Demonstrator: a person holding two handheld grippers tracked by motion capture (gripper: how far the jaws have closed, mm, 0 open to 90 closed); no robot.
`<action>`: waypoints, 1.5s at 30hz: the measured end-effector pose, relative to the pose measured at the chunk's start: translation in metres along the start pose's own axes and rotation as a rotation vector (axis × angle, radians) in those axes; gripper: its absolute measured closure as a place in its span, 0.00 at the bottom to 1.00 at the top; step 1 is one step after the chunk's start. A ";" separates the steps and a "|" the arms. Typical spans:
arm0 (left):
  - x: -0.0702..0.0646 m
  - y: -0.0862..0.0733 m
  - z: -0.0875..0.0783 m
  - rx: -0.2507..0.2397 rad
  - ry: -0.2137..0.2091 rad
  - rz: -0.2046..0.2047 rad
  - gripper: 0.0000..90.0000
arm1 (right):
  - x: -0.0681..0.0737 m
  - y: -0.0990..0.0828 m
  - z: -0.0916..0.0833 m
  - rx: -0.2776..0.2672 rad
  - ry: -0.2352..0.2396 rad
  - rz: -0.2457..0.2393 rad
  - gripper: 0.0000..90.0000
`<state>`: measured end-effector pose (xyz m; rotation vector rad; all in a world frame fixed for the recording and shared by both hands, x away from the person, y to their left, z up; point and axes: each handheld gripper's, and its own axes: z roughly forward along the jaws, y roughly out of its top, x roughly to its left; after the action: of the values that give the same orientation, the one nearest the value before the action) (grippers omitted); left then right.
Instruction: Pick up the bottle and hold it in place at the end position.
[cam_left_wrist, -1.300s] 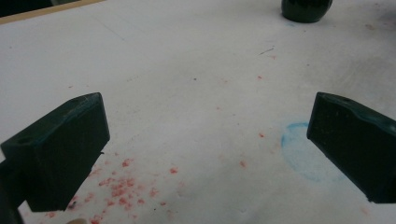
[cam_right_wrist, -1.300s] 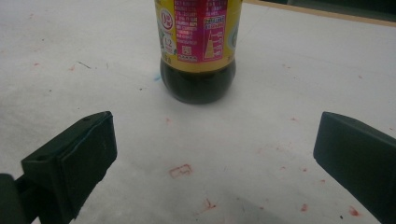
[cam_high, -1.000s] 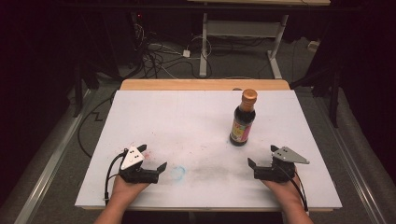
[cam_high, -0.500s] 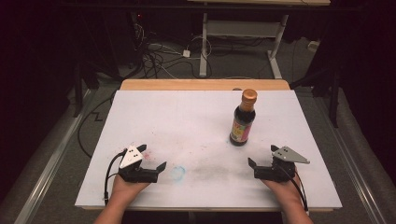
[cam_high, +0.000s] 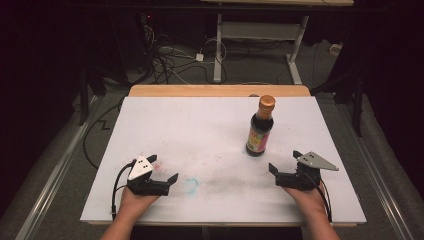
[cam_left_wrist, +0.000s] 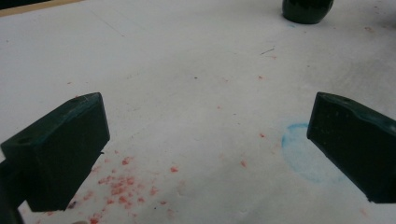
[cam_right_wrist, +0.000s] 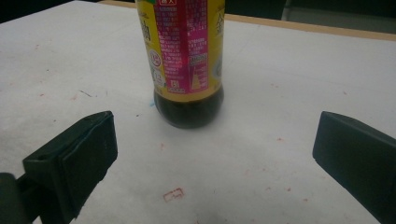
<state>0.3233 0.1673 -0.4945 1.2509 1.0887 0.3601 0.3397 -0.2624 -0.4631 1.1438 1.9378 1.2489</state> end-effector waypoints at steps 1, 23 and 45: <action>0.000 0.000 0.000 0.000 0.000 0.000 0.00 | 0.000 0.000 0.000 0.000 0.000 0.000 0.01; 0.000 0.000 -0.001 0.000 -0.010 0.005 0.00 | 0.009 0.053 0.041 -0.039 0.058 0.025 0.08; -0.001 0.000 -0.002 -0.006 -0.015 0.004 0.00 | 0.017 0.073 0.070 -0.073 0.037 0.023 0.34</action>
<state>0.3216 0.1678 -0.4944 1.2490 1.0723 0.3559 0.4142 -0.2023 -0.4251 1.1167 1.8945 1.3512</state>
